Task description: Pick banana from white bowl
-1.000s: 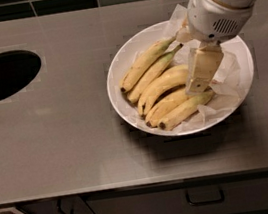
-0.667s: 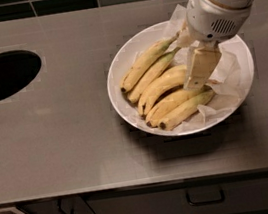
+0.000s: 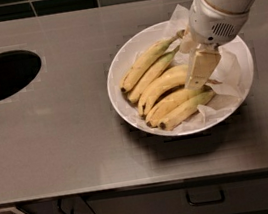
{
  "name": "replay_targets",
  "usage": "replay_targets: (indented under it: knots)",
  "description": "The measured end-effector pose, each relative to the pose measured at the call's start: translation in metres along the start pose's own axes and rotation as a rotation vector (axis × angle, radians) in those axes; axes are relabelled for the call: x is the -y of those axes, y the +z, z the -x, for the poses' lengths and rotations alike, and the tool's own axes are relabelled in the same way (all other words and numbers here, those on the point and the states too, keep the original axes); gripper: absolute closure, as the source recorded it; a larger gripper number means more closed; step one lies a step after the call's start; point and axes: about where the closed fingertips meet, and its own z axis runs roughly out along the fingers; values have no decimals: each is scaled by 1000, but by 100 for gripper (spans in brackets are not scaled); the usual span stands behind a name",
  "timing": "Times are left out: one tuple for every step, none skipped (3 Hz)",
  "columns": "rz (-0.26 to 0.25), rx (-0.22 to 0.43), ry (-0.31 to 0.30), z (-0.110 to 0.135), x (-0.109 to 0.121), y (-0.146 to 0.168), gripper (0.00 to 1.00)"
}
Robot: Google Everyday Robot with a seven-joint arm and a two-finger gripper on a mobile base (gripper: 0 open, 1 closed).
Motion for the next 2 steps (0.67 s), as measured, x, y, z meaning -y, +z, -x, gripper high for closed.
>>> replay_targets:
  knots:
    - [19, 1, 3, -2, 4, 9, 40]
    - [46, -2, -1, 2, 5, 22, 44]
